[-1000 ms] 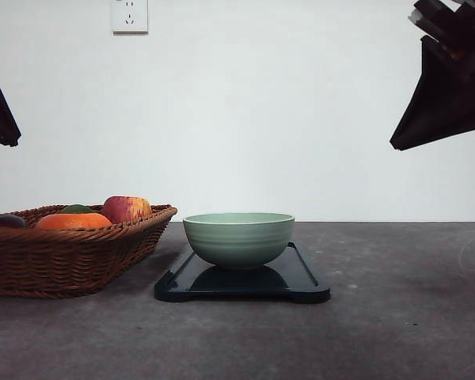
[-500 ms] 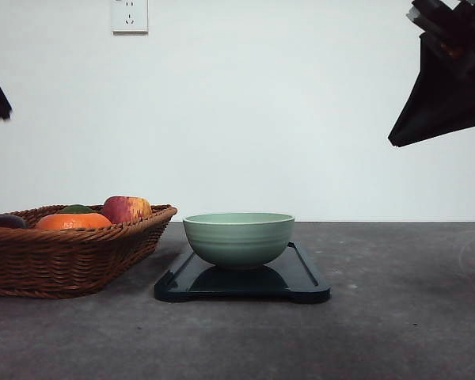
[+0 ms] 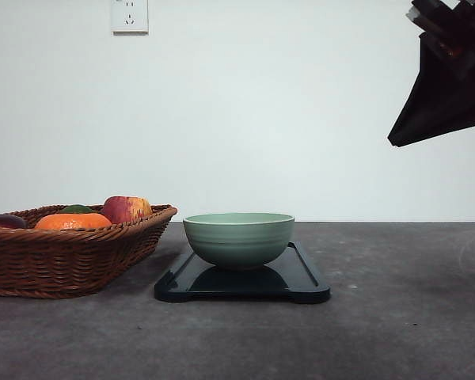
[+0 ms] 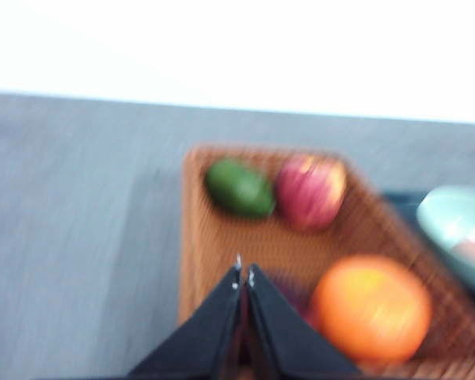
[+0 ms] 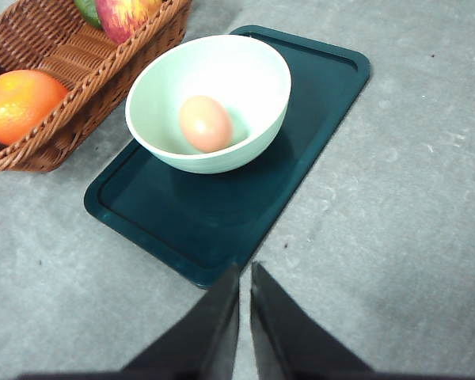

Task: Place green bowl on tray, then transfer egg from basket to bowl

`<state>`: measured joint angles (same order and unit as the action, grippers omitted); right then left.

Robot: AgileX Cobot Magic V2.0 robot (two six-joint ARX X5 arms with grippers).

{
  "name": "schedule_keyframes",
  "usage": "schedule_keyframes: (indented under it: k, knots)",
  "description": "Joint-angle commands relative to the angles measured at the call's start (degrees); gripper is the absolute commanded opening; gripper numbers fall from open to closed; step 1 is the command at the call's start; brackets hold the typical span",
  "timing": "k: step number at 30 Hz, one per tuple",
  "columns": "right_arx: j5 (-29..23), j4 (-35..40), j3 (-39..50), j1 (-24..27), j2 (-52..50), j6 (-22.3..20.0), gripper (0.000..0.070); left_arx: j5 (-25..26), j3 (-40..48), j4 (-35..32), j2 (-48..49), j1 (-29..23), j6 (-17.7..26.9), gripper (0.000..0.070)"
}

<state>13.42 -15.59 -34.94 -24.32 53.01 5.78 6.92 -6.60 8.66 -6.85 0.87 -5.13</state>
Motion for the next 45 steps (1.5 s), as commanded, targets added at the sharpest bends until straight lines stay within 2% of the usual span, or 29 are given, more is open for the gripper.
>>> schedule_keyframes:
  k: [1, 8, 18, 37, 42, 45]
  knots:
    - [0.09, 0.61, -0.26, -0.31, 0.35, 0.17, 0.0018, -0.08, 1.59, -1.02, 1.95, -0.13, 0.84, 0.0000]
    - [0.10, 0.61, -0.26, -0.31, 0.35, 0.17, 0.0018, -0.17, 5.87, 0.15, 6.19, -0.09, 1.12, 0.0000]
    - [0.10, 0.61, -0.26, -0.31, 0.35, 0.17, 0.0017, -0.61, 5.85, 0.33, 6.67, 2.36, 1.51, 0.0000]
    - [0.07, 0.51, -0.26, -0.29, 0.19, -0.04, 0.0018, -0.61, 5.85, 0.33, 6.67, 2.36, 1.49, 0.0000]
    - [-3.88, 0.60, 0.67, 0.61, -1.73, -7.93, 0.0018, -0.61, 5.85, 0.33, 6.67, 2.35, 1.51, 0.0000]
    - [-4.51, 2.47, 3.88, 3.22, -5.20, -10.88, 0.0018, -0.61, 5.85, 0.34, 6.67, 2.35, 1.51, 0.0000]
